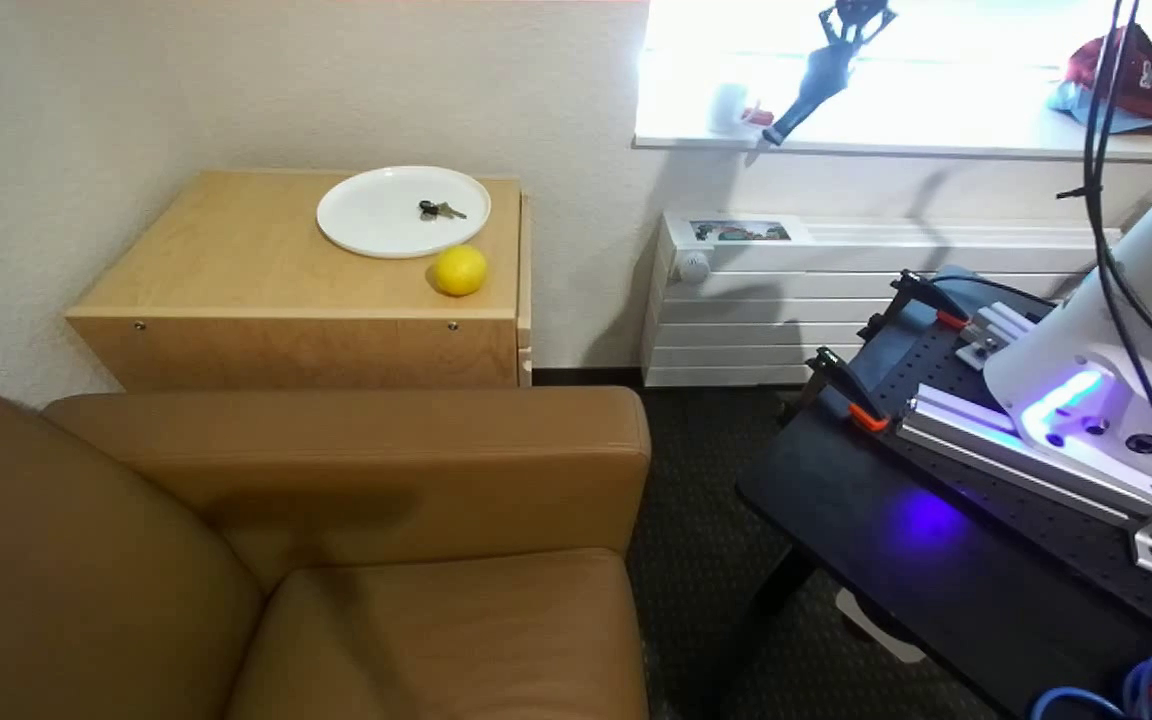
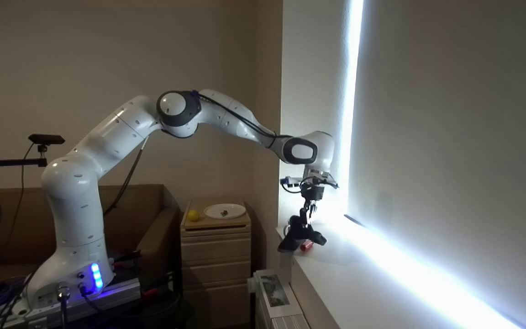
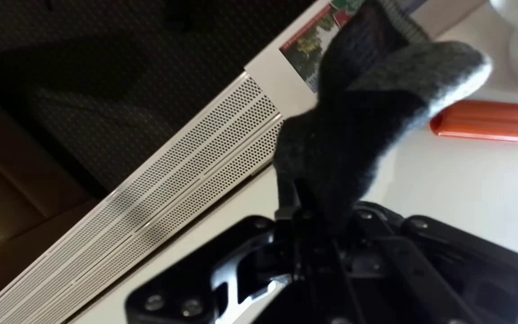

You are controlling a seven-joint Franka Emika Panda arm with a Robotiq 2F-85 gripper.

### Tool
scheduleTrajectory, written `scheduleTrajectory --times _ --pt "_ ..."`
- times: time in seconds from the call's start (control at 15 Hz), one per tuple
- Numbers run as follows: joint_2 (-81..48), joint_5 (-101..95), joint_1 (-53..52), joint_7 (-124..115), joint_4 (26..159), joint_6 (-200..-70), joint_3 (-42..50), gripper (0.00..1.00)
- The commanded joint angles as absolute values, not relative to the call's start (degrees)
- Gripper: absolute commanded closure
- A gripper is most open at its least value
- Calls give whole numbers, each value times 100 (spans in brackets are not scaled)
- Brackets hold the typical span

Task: Put the sock on the armrest

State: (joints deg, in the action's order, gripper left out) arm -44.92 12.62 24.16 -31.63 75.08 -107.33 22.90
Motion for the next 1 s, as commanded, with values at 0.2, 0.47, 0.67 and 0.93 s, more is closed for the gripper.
scheduleTrajectory --times 0.2,0.47,0.67,0.93 --pt "-3055 524 2674 -1392 7506 -8558 2312 97" --pt "-1654 387 2453 -326 8724 -8689 2287 97" --pt "-823 654 2332 139 9493 -8716 2202 97" --pt "-1042 627 2405 -39 9014 -8543 2161 90"
